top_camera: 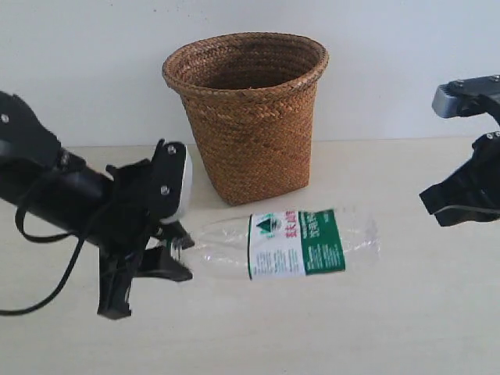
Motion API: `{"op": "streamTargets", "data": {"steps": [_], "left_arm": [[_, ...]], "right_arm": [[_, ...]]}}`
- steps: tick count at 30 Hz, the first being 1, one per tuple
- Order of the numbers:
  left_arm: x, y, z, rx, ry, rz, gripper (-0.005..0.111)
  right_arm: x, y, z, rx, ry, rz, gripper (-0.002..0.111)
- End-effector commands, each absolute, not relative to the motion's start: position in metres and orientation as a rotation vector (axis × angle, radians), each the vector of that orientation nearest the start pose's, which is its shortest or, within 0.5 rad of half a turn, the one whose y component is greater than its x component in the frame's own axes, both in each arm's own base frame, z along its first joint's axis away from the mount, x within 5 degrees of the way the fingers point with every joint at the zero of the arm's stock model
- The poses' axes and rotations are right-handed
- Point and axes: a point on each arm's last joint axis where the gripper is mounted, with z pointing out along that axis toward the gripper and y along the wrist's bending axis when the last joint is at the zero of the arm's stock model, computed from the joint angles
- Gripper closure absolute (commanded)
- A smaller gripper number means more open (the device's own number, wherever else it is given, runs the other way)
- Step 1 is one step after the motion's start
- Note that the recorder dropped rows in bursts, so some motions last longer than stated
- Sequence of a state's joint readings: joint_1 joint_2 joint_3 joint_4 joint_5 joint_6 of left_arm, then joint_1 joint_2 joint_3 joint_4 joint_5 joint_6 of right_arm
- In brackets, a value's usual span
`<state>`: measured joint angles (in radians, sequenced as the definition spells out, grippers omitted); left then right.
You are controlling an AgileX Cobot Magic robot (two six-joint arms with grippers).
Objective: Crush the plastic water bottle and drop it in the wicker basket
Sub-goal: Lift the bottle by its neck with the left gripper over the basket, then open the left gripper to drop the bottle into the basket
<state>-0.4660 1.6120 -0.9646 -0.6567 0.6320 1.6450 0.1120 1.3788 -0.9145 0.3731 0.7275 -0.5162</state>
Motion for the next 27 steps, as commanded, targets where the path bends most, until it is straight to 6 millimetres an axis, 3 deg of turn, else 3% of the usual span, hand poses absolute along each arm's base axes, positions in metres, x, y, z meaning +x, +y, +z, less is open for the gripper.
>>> {"op": "streamTargets", "data": {"steps": [1, 5, 6, 7, 10, 11, 12, 16, 22, 24, 27], "left_arm": [[0.282, -0.178, 0.271, 1.706, 1.702, -0.231, 0.102], [0.321, -0.174, 0.312, 1.288, 1.643, 0.042, 0.101], [0.335, -0.174, 0.319, 1.210, 1.581, 0.130, 0.093], [0.343, -0.176, 0.321, 1.213, 1.543, 0.175, 0.080], [0.372, -0.188, 0.321, 1.152, 1.556, 0.150, 0.027], [0.381, -0.191, 0.319, 1.119, 1.574, 0.132, 0.017], [0.389, -0.193, 0.317, 1.077, 1.586, 0.117, 0.013], [0.401, -0.199, 0.311, 1.090, 1.573, 0.139, 0.015], [0.393, -0.197, 0.318, 1.119, 1.574, 0.124, 0.021], [0.386, -0.196, 0.326, 1.140, 1.573, 0.103, 0.028], [0.373, -0.193, 0.334, 1.253, 1.581, 0.083, 0.051]], "right_arm": [[0.265, 0.047, 0.258, -0.445, 2.489, 0.253, 0.108], [0.266, 0.048, 0.259, -0.442, 2.471, 0.267, 0.108], [0.266, 0.049, 0.259, -0.441, 2.467, 0.280, 0.108], [0.266, 0.050, 0.259, -0.441, 2.465, 0.285, 0.108], [0.266, 0.050, 0.260, -0.437, 2.463, 0.298, 0.108], [0.265, 0.051, 0.259, -0.437, 2.468, 0.304, 0.108], [0.264, 0.051, 0.259, -0.440, 2.477, 0.311, 0.108], [0.260, 0.050, 0.248, -0.434, 2.504, 0.314, 0.108], [0.261, 0.049, 0.244, -0.419, 2.470, 0.291, 0.108], [0.262, 0.049, 0.245, -0.408, 2.456, 0.285, 0.108], [0.269, 0.048, 0.250, -0.346, 2.379, 0.275, 0.108]]}}
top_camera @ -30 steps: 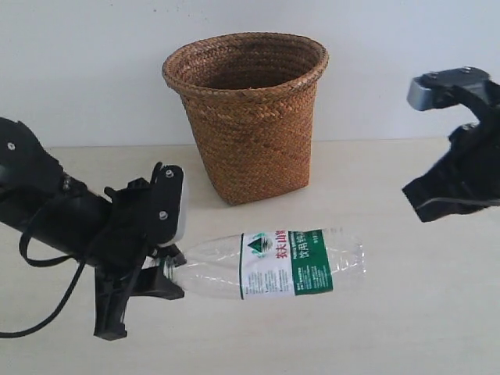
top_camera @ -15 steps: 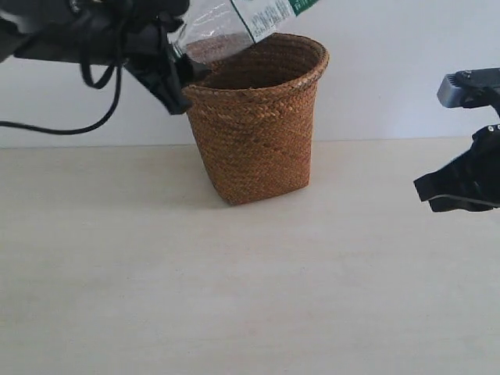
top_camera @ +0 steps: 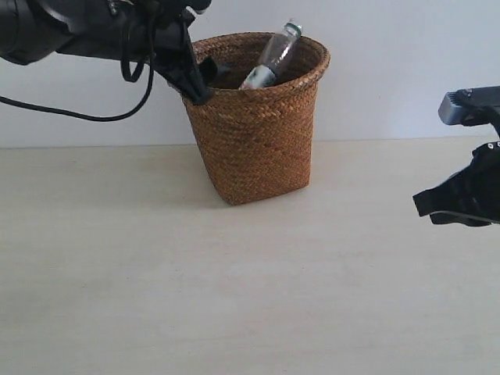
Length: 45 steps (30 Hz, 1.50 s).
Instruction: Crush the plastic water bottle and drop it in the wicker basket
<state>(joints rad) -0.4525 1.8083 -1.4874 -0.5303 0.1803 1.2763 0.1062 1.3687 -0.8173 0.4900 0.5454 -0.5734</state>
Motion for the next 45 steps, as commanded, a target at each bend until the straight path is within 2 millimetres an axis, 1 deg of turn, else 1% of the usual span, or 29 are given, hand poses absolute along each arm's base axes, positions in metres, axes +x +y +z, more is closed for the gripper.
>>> {"op": "streamTargets", "data": {"steps": [1, 3, 4, 5, 6, 8, 11, 13, 15, 20, 23, 26, 27, 28, 29, 30, 31, 32, 34, 35, 36, 37, 38, 40, 42, 45], "left_arm": [[0.368, -0.190, 0.335, 1.292, 1.598, 0.078, 0.060], [0.360, -0.185, 0.336, 1.353, 1.653, 0.059, 0.076], [0.356, -0.180, 0.335, 1.369, 1.716, 0.037, 0.089], [0.353, -0.177, 0.335, 1.382, 1.755, 0.030, 0.096], [0.349, -0.172, 0.335, 1.403, 1.801, 0.032, 0.102], [0.343, -0.164, 0.336, 1.395, 1.890, 0.015, 0.102], [0.335, -0.153, 0.335, 1.361, 2.038, -0.033, 0.102], [0.329, -0.146, 0.336, 1.320, 2.144, -0.042, 0.102], [0.324, -0.140, 0.337, 1.251, 2.246, -0.055, 0.102], [0.309, -0.120, 0.346, 0.946, 2.498, 0.019, 0.102], [0.298, -0.112, 0.349, 0.872, 2.609, 0.060, 0.102], [0.290, -0.108, 0.354, 0.784, 2.634, 0.045, 0.102], [0.278, -0.104, 0.353, 0.738, 2.656, 0.036, 0.102], [0.271, -0.101, 0.351, 0.725, 2.667, 0.034, 0.102], [0.256, -0.095, 0.347, 0.717, 2.684, 0.034, 0.102], [0.248, -0.092, 0.345, 0.717, 2.683, 0.034, 0.102], [0.234, -0.086, 0.342, 0.712, 2.656, 0.029, 0.102], [0.228, -0.084, 0.342, 0.708, 2.635, 0.025, 0.102], [0.201, -0.074, 0.336, 0.686, 2.542, 0.002, 0.102], [0.194, -0.071, 0.332, 0.680, 2.510, -0.004, 0.102], [0.184, -0.068, 0.330, 0.666, 2.447, -0.015, 0.102], [0.175, -0.064, 0.330, 0.663, 2.384, -0.020, 0.102], [0.166, -0.061, 0.329, 0.653, 2.302, -0.029, 0.102], [0.149, -0.055, 0.329, 0.620, 2.172, -0.047, 0.102], [0.134, -0.049, 0.324, 0.595, 2.072, -0.060, 0.102], [0.118, -0.043, 0.315, 0.580, 2.014, -0.067, 0.102]], "right_arm": [[0.274, 0.047, 0.254, -0.298, 2.316, 0.259, 0.108], [0.282, 0.043, 0.262, -0.176, 2.213, 0.238, 0.108], [0.284, 0.042, 0.266, -0.158, 2.189, 0.236, 0.108], [0.286, 0.043, 0.269, -0.174, 2.179, 0.231, 0.108], [0.287, 0.044, 0.274, -0.192, 2.175, 0.242, 0.108], [0.288, 0.049, 0.285, -0.238, 2.189, 0.299, 0.108], [0.289, 0.057, 0.306, -0.359, 2.205, 0.367, 0.108], [0.286, 0.059, 0.314, -0.456, 2.250, 0.364, 0.108], [0.284, 0.056, 0.318, -0.472, 2.321, 0.325, 0.108], [0.276, 0.039, 0.324, -0.409, 2.532, 0.130, 0.108], [0.269, 0.032, 0.323, -0.395, 2.640, 0.046, 0.108], [0.264, 0.029, 0.317, -0.367, 2.703, 0.027, 0.108], [0.261, 0.029, 0.315, -0.349, 2.712, 0.036, 0.108], [0.260, 0.029, 0.314, -0.341, 2.707, 0.037, 0.108], [0.253, 0.028, 0.318, -0.327, 2.677, 0.027, 0.108], [0.249, 0.027, 0.321, -0.327, 2.652, 0.015, 0.108], [0.239, 0.023, 0.330, -0.290, 2.587, -0.017, 0.108], [0.234, 0.022, 0.333, -0.267, 2.558, -0.029, 0.108], [0.208, 0.015, 0.348, -0.206, 2.381, -0.072, 0.108], [0.201, 0.014, 0.349, -0.192, 2.331, -0.080, 0.108], [0.189, 0.012, 0.349, -0.170, 2.251, -0.082, 0.108], [0.178, 0.011, 0.352, -0.168, 2.170, -0.076, 0.108], [0.167, 0.011, 0.350, -0.167, 2.099, -0.069, 0.108], [0.150, 0.010, 0.346, -0.154, 1.982, -0.050, 0.108], [0.137, 0.009, 0.339, -0.138, 1.903, -0.032, 0.108], [0.124, 0.009, 0.331, -0.138, 1.832, -0.025, 0.108]]}}
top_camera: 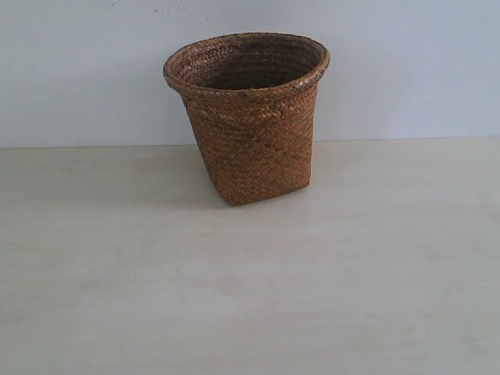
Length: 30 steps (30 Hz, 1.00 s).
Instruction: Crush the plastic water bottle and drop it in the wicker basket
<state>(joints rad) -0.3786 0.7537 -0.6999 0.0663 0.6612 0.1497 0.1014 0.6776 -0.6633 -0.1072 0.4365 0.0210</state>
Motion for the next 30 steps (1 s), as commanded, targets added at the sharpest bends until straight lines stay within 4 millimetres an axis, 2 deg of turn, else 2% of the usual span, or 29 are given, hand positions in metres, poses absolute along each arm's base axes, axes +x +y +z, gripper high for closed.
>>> {"op": "streamTargets", "data": {"steps": [1, 5, 8, 11, 14, 19, 22, 30], "left_arm": [[0.114, -0.042, 0.313, 0.576, 1.999, -0.068, 0.102], [0.093, -0.034, 0.303, 0.523, 1.909, -0.102, 0.102], [0.084, -0.032, 0.294, 0.364, 1.840, -0.231, 0.102], [0.077, -0.032, 0.286, 0.275, 1.770, -0.347, 0.102], [0.078, -0.033, 0.267, 0.235, 1.765, -0.391, 0.102], [0.081, -0.033, 0.242, 0.216, 1.727, -0.385, 0.102], [0.081, -0.032, 0.230, 0.198, 1.677, -0.385, 0.102], [0.080, -0.031, 0.212, 0.202, 1.661, -0.367, 0.102]], "right_arm": [[0.118, 0.008, 0.330, -0.135, 1.808, -0.021, 0.108], [0.092, 0.007, 0.323, -0.055, 1.655, 0.059, 0.108], [0.069, 0.005, 0.321, -0.016, 1.541, 0.106, 0.108], [0.047, 0.004, 0.321, 0.042, 1.503, 0.191, 0.108], [0.036, 0.003, 0.317, 0.025, 1.508, 0.171, 0.108], [0.032, 0.002, 0.319, 0.009, 1.478, 0.155, 0.108], [0.038, 0.003, 0.311, 0.003, 1.449, 0.154, 0.108], [0.056, 0.006, 0.263, -0.006, 1.396, 0.159, 0.108]]}}
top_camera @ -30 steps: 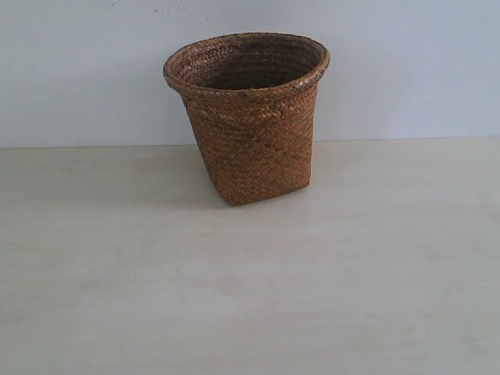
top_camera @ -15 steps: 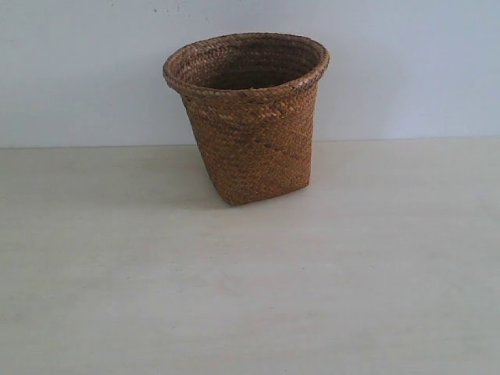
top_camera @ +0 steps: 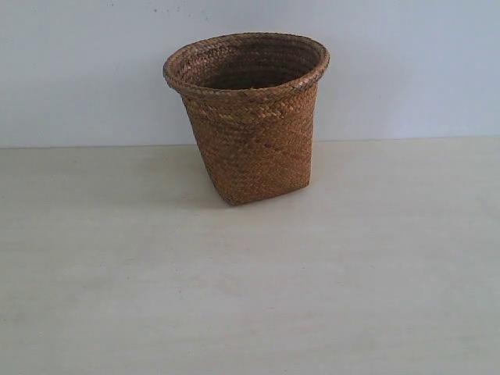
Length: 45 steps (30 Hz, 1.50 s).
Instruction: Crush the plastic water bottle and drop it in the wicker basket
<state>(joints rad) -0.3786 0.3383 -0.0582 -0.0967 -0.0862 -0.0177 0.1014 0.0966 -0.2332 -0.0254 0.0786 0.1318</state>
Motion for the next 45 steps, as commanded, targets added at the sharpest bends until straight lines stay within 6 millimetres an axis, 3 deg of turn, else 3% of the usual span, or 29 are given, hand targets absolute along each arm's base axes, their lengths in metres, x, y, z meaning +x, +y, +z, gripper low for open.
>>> {"op": "streamTargets", "data": {"steps": [1, 11, 38, 45], "left_arm": [[0.080, -0.030, 0.211, 0.208, 1.666, -0.362, 0.102], [0.079, -0.030, 0.203, 0.216, 1.700, -0.356, 0.102], [0.076, -0.029, 0.204, 0.260, 1.667, -0.324, 0.102], [0.065, -0.015, 0.201, 0.141, 1.653, -0.216, 0.102]], "right_arm": [[0.057, 0.006, 0.259, -0.006, 1.405, 0.159, 0.108], [0.064, 0.006, 0.210, -0.006, 1.551, 0.152, 0.108], [0.064, 0.006, 0.209, -0.005, 1.559, 0.153, 0.108], [0.064, 0.006, 0.211, -0.005, 1.545, 0.154, 0.108]]}}
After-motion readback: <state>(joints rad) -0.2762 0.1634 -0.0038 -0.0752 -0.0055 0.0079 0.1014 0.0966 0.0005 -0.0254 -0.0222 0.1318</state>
